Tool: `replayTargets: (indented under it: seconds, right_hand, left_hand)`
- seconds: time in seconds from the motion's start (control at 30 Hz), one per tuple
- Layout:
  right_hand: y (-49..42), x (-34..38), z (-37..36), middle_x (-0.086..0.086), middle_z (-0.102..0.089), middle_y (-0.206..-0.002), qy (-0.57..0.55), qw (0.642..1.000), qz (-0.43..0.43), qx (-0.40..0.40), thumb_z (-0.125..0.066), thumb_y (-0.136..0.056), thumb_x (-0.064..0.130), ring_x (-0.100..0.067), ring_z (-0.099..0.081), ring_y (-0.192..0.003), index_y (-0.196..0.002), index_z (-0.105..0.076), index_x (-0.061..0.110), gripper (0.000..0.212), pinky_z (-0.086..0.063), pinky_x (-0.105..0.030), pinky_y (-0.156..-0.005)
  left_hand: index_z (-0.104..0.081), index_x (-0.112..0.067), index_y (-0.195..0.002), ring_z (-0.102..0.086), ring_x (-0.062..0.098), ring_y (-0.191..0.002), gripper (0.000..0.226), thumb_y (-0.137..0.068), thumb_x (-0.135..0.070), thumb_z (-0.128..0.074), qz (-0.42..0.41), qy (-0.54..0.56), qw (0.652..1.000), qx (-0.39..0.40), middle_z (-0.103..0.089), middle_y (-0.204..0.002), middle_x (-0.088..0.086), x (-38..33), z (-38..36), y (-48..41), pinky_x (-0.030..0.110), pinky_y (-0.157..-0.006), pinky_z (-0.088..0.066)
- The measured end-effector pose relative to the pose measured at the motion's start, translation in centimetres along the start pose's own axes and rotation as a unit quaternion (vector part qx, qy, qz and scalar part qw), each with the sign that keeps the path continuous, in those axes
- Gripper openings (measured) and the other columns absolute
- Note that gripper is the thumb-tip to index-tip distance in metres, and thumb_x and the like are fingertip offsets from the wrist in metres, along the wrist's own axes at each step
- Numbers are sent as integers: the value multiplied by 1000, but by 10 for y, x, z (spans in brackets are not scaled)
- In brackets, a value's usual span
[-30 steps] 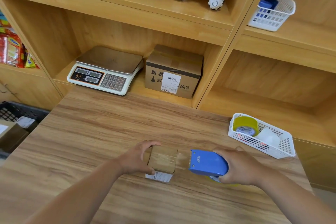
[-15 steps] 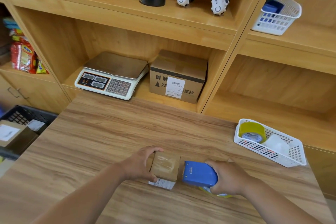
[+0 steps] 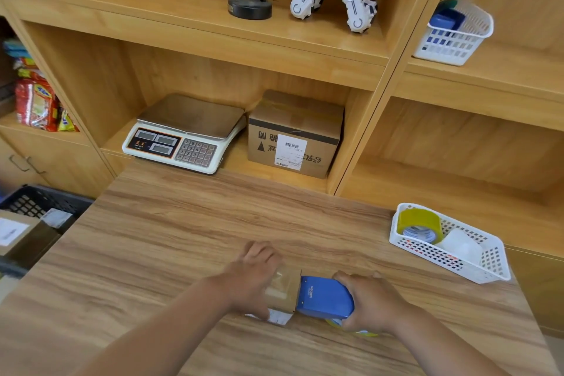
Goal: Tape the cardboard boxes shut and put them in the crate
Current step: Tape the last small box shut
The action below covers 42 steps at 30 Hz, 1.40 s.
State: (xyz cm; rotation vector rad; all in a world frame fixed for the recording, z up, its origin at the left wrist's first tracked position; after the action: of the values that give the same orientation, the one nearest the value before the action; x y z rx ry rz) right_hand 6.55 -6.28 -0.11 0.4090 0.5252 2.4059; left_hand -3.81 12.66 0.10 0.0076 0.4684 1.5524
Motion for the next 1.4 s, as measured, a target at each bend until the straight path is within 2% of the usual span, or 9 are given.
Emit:
replayTargets:
  seconds: [0.13, 0.2, 0.3, 0.5, 0.73, 0.97, 1.07, 1.27, 1.4]
  right_hand:
    - [1, 3, 2, 11, -62, -98, 6, 1000, 0, -6, -65, -63, 52, -15, -58, -91, -106, -45, 35, 50, -30, -31, -83]
    - [2, 4, 4, 10, -62, -99, 11, 1000, -3, -12, -66, -63, 50, -15, -58, -92, -108, -46, 34, 51, -29, -31, -82]
    - [5, 4, 5, 11, -61, -100, 15, 1000, -7, -20, -65, -64, 51, -14, -57, -93, -111, -45, 36, 53, -29, -30, -82]
    - [16, 10, 15, 17, -60, -96, -26, 998, -4, -53, -64, -65, 56, -6, -55, -87, -107, -44, 38, 50, -31, -26, -85]
    - [20, 32, 39, 17, -59, -99, -16, 996, 19, -85, -61, -66, 54, -4, -52, -86, -111, -45, 37, 51, -27, -23, -79]
    - [8, 59, 31, 15, -59, -98, 19, 997, 26, -63, -62, -66, 51, -7, -55, -90, -110, -44, 35, 50, -26, -27, -78]
    - [3, 71, 30, 13, -59, -96, 37, 997, 27, -55, -61, -65, 47, -11, -55, -89, -107, -43, 34, 47, -26, -29, -80]
    - [-7, 90, 33, 10, -59, -97, 67, 996, 34, -50, -61, -66, 43, -16, -56, -90, -103, -42, 33, 43, -27, -32, -82]
    - [-10, 97, 36, 10, -60, -98, 77, 995, 37, -47, -62, -67, 40, -18, -57, -91, -102, -44, 31, 41, -27, -33, -83]
  left_hand:
    - [-14, -13, -148, -6, 23, -141, 106, -67, -50, -73, -38, -75, 996, 15, -24, -147, 5, -27, -7, -13, 43, -118, 7]
    - [-21, -9, -145, -13, 26, -137, 100, -69, -51, -70, -41, -108, 993, -2, -29, -143, 7, -32, -8, -16, 43, -118, 4]
    - [-40, -9, -130, -26, 26, -127, 82, -67, -51, -71, -46, -118, 991, -44, -41, -130, 5, -33, -4, -15, 36, -114, -12]
    - [-32, -23, -142, -26, 15, -130, 93, -63, -46, -76, -15, 9, 997, -69, -37, -137, -8, -9, 2, -4, 25, -107, -27]
    - [-25, -23, -146, -30, 8, -130, 101, -64, -41, -81, 30, 153, 985, -70, -35, -142, -9, 25, -8, 14, 15, -105, -23]
    - [-31, -26, -144, -38, 5, -127, 102, -58, -34, -85, 84, 248, 964, -52, -41, -140, -10, 45, -40, 30, 15, -103, -30]
    - [-38, -26, -138, -46, 7, -122, 93, -57, -29, -83, 104, 273, 955, -46, -48, -132, -9, 53, -51, 32, 14, -99, -35]
    - [-22, -26, -146, -31, 8, -133, 98, -67, -31, -79, 112, 257, 959, -49, -30, -144, -6, 60, -56, 37, 8, -101, -23]
    - [-21, -25, -148, -20, 6, -137, 105, -63, -36, -81, 79, 226, 969, -55, -28, -146, -10, 55, -45, 32, 17, -110, -23]
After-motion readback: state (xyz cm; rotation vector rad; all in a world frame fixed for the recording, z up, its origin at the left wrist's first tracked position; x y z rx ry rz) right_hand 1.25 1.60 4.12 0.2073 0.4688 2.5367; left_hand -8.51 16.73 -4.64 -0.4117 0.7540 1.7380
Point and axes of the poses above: each hand's wrist, its own y-axis away from the middle knuckle, its own z-axis out of the back of the hand, x = y × z, the point moved 5 cm from there along -y, towards the middle knuckle
